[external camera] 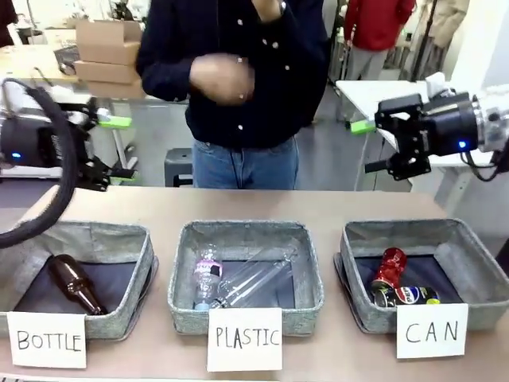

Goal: Sort the can waste into the basket.
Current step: Pick up the can waste from the table and place it in the right Fabric basket.

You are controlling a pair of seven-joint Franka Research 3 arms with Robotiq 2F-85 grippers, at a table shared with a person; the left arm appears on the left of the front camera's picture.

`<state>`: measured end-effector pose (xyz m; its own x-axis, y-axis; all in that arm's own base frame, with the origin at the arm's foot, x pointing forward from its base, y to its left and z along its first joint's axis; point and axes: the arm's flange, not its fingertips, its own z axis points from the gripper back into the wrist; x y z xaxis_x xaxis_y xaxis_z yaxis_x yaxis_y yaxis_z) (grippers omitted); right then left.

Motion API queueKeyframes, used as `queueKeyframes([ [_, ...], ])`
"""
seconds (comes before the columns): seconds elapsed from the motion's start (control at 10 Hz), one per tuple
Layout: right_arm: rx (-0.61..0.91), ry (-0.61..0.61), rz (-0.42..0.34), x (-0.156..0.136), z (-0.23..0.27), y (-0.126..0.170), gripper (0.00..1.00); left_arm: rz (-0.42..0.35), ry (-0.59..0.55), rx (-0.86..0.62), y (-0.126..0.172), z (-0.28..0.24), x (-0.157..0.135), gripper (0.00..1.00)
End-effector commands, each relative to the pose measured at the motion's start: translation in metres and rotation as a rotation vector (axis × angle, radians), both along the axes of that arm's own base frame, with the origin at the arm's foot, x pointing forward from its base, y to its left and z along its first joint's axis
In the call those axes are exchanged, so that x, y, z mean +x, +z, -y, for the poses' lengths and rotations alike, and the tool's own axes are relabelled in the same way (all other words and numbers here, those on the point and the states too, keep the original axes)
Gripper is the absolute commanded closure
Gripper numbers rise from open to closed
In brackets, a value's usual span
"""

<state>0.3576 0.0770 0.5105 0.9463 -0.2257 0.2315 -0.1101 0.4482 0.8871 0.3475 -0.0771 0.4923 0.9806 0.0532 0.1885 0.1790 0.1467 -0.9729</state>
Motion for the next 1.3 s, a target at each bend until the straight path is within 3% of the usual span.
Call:
queueKeyframes([
  [0.0,0.018,0.088,0.042,-0.0065,-0.0245,0.0062,0.00,0.030,-0.032,0.024,0.0071,0.0261,-0.0088,0.00],
  [1.2,0.018,0.088,0.042,-0.0065,-0.0245,0.0062,0.00,0.030,-0.032,0.024,0.0071,0.0261,-0.0088,0.00],
])
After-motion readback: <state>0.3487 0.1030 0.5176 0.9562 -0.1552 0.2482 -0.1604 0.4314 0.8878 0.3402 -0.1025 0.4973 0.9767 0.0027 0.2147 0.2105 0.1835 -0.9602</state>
